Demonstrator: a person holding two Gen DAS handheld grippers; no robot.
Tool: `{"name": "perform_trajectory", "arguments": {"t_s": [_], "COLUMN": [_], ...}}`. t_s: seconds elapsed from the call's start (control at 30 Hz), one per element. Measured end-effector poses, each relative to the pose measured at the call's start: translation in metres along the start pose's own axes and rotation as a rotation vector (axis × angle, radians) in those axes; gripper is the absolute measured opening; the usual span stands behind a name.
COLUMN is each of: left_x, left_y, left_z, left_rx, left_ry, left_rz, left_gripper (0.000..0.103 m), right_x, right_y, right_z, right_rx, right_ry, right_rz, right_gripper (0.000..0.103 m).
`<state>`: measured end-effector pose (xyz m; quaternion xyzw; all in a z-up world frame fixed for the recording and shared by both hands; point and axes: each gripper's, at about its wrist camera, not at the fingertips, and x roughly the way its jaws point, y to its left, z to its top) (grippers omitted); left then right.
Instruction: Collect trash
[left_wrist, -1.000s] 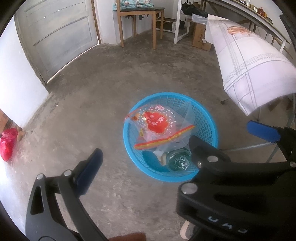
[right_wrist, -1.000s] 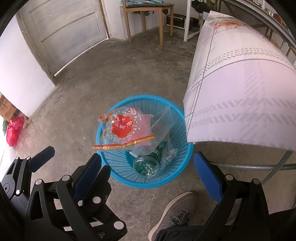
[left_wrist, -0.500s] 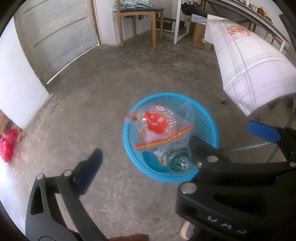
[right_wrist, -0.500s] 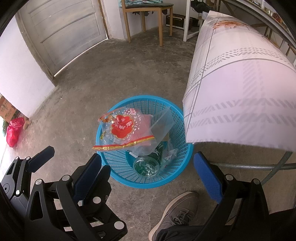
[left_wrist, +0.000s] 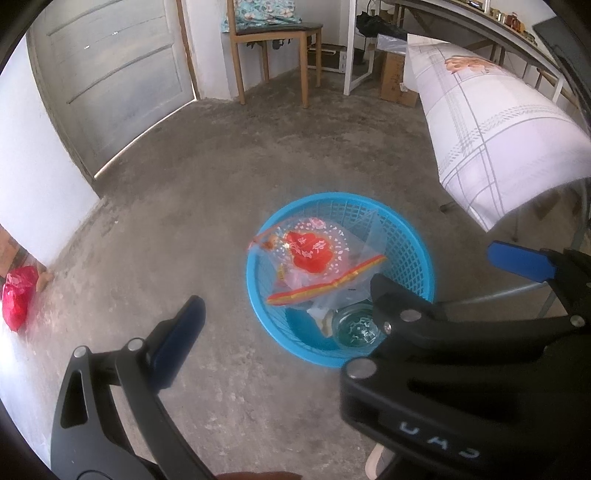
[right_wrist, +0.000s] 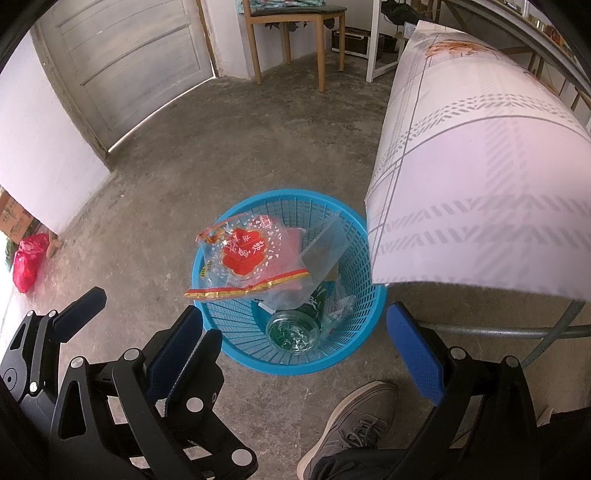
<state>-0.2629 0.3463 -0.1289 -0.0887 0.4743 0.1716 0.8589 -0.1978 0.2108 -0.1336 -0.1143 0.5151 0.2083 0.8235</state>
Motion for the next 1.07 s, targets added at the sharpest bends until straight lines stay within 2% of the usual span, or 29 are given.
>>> {"name": "perform_trajectory", "arguments": {"t_s": [0.2, 0.37, 0.63, 0.77, 1.07], "left_x": [-0.0018, -0.0026, -0.0061, -0.0064, -0.0022], "left_y": [0.0019, 0.0055, 0.0050, 0.0048, 0.0051], "left_z": [-0.0004, -0.0018, -0.0063, -0.0059, -0.0014], "left_rx": [0.004, -0.017, 0.007, 0.005, 0.001], "left_ry": [-0.004, 0.001, -0.028, -0.040, -0.010], "left_rz": [0.015, -0.004, -0.021, 0.009, 0.015], "left_gripper": [0.095, 0.095, 0.095, 0.095, 0.095], "right_x": [-0.0002, -0.0006, -0.0011, -0.0011, -0.0009], "right_y": [-0.0014, -0.0006, 0.0007, 0.0019, 0.0017], "right_z": [-0.0001, 0.0002, 0.0008, 0.0006, 0.0007], "right_rx": [0.003, 0.000, -0.003, -0.004, 0.005], "right_ry": [0.000, 0.002, 0.005, 0.004, 0.011], "right_rz": [0.004, 0.000, 0.002, -0.001, 0.000], "right_gripper": [0.097, 0.097, 0.097, 0.097, 0.097]}}
